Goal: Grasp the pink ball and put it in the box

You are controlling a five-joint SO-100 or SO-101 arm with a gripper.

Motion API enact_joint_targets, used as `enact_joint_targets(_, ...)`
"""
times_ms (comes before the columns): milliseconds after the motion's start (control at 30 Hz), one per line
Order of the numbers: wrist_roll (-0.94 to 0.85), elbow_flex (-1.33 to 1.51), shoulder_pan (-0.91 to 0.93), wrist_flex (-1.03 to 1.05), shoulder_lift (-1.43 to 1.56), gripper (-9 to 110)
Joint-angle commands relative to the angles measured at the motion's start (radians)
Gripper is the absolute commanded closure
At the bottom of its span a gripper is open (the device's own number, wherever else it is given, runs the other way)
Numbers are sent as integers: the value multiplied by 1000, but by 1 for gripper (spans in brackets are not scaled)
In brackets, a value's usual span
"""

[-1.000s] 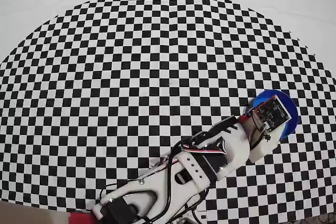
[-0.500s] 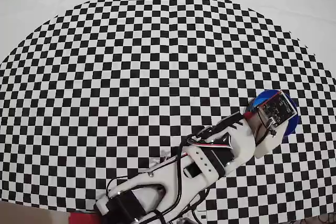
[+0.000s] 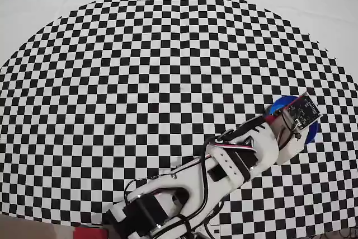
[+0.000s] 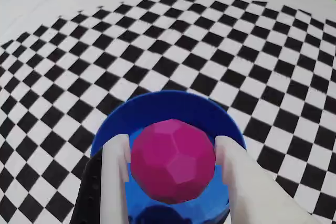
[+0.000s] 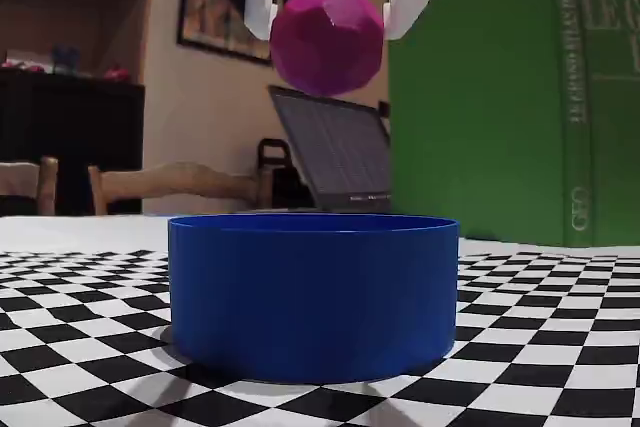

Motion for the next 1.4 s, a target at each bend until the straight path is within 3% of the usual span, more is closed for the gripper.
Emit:
enact_joint_targets(0,-6,-57,-2,-18,-20,101)
enact_joint_targets(1367,-6,-224,-37,-95,-331,101)
